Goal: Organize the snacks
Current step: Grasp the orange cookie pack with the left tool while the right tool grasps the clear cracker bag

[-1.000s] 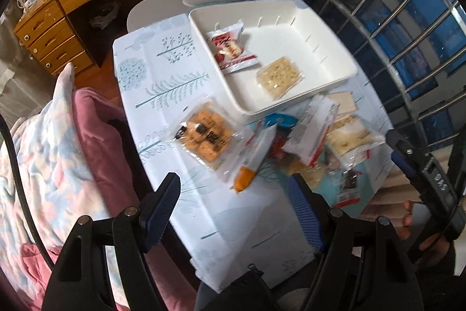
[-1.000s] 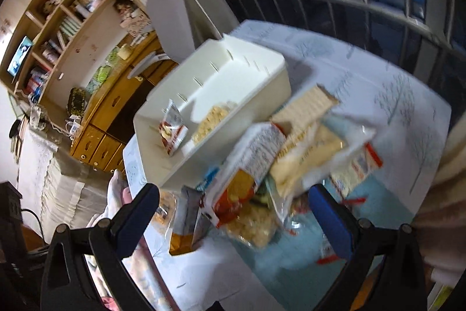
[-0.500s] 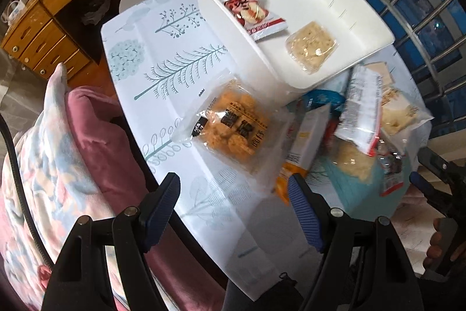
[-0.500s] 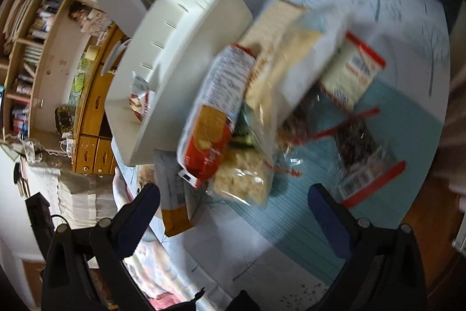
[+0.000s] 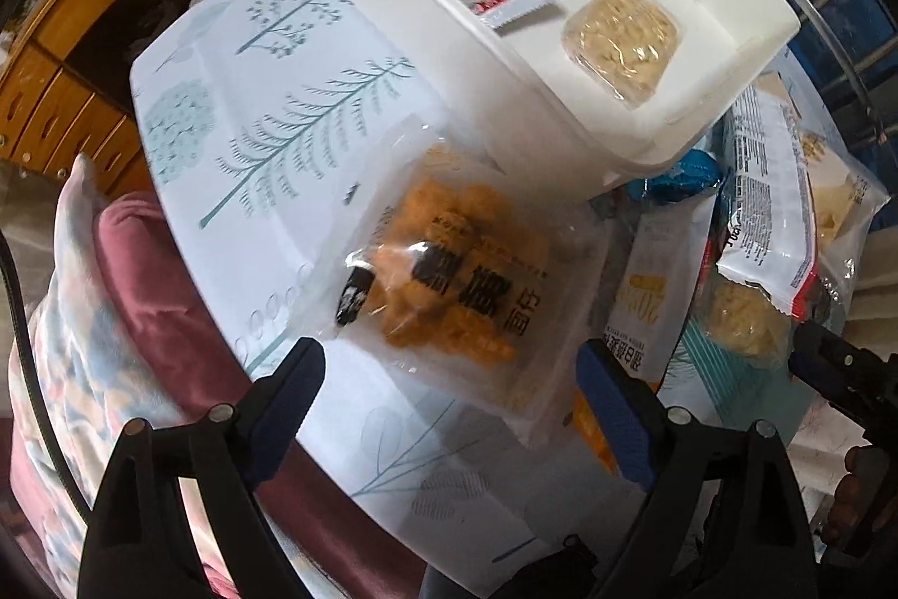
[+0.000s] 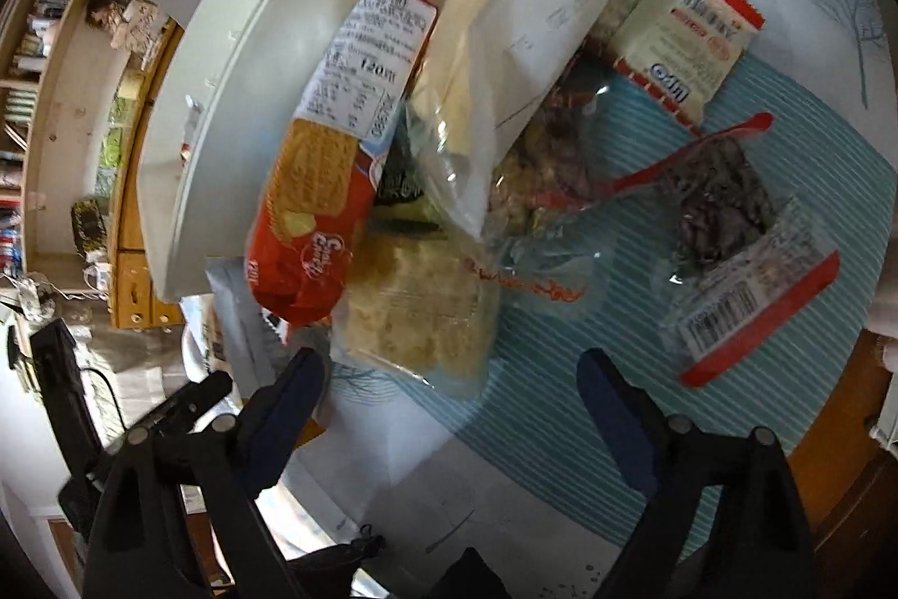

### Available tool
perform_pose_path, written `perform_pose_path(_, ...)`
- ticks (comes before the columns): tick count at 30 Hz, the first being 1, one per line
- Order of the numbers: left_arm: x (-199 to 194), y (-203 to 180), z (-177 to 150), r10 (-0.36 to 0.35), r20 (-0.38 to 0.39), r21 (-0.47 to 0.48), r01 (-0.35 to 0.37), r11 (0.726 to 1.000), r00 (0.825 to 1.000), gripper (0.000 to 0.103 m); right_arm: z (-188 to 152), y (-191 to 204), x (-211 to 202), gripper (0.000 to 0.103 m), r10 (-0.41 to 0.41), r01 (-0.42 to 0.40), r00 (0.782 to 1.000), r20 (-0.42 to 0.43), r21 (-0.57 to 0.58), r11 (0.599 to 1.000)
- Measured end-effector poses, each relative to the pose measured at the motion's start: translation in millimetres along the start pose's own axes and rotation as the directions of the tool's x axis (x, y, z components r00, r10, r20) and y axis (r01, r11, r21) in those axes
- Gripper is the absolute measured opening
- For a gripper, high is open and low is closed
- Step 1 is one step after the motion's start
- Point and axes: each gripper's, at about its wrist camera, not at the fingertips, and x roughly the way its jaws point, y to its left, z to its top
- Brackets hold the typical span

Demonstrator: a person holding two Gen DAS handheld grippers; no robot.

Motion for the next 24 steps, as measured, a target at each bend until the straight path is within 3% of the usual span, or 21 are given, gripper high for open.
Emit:
perform_pose_path(5, 14, -5, 12, 0.022, -0.020, 0.033, -0.022, 0.999, 1.000, 0.091, 1, 21, 12, 0.092, -0.102, 0.103, 0.995, 0.008, -0.089, 0.991)
perform_pose_path(7, 21, -7, 17, 0.031, -0.027, 0.048, -0.029, 0.998, 0.999, 0.099, 1, 32, 18, 0.092, -0.150, 0.151, 0.989, 0.013, -0.136, 0.979)
perform_pose_path(16, 36, -13, 31, 0.037, -0.041, 0.084, -0.033, 0.996, 0.998, 0.103, 3, 67, 44, 0.094, -0.225, 0.221, 0.974, 0.007, -0.232, 0.947)
perform_pose_path(24, 45, -13, 37, 0.041, -0.006, 0.100, -0.040, 0.994, 0.999, 0.103, 11, 84, 57, 0.093, -0.325, 0.330, 0.944, 0.057, -0.220, 0.918)
